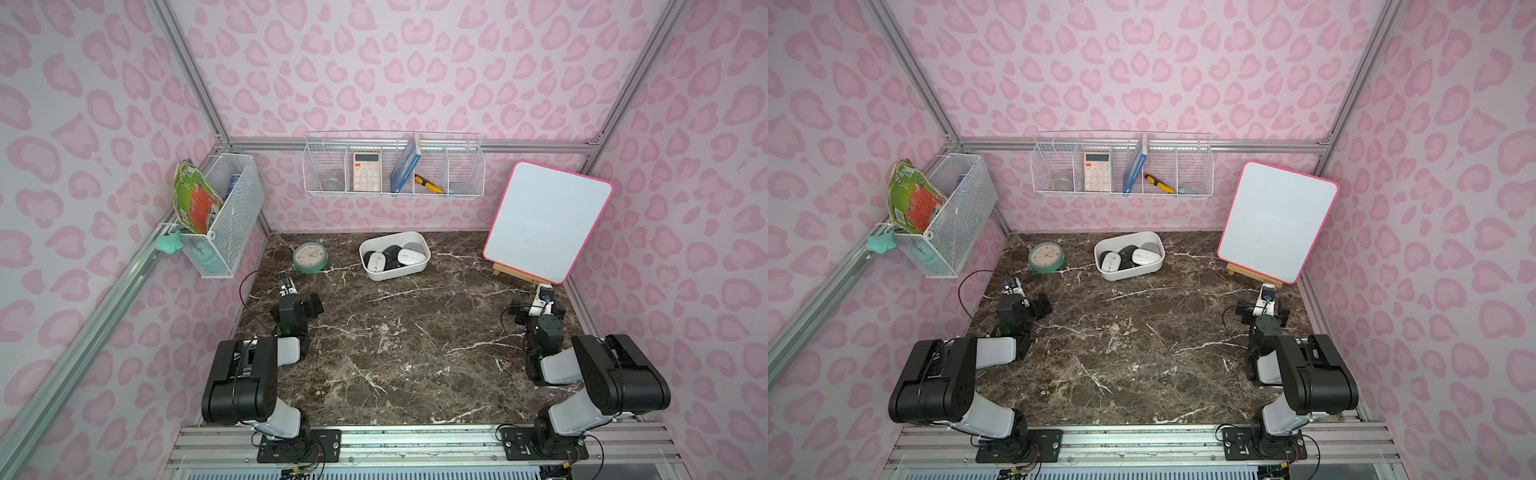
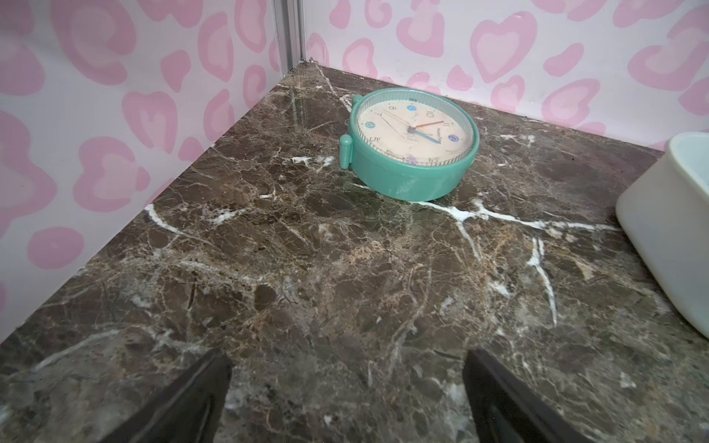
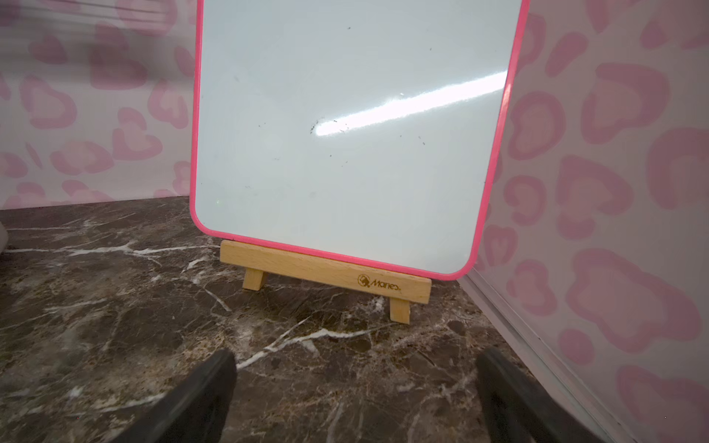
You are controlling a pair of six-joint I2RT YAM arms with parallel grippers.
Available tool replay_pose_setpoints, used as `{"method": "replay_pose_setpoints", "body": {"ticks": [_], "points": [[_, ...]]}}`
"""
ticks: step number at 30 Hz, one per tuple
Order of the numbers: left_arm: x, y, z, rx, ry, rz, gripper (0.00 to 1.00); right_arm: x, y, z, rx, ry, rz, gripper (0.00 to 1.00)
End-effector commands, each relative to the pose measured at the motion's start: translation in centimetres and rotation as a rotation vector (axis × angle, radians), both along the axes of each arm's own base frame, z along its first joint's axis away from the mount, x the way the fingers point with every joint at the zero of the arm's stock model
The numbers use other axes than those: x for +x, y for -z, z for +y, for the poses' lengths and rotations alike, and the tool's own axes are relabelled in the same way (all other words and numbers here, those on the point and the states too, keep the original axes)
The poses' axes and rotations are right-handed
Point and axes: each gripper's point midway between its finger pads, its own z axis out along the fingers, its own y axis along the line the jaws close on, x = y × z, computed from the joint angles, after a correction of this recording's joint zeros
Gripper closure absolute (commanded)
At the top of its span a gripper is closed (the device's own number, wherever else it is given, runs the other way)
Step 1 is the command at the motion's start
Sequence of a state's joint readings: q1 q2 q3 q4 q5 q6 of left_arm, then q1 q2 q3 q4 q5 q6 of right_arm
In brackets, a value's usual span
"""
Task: Take out the mouse from the storage box
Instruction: Move the storage box to the center of the board.
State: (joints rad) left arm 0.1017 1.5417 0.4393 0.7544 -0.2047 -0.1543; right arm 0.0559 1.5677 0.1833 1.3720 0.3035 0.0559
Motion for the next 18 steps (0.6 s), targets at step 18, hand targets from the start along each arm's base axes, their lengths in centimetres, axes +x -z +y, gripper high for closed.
{"method": "replay_pose_setpoints", "body": {"ticks": [18], "points": [[0.02, -0.38, -0.02, 0.004, 0.003, -0.015, 0.01, -0.05, -0.77, -0.02, 0.003, 0.003, -0.033, 0.0]]}}
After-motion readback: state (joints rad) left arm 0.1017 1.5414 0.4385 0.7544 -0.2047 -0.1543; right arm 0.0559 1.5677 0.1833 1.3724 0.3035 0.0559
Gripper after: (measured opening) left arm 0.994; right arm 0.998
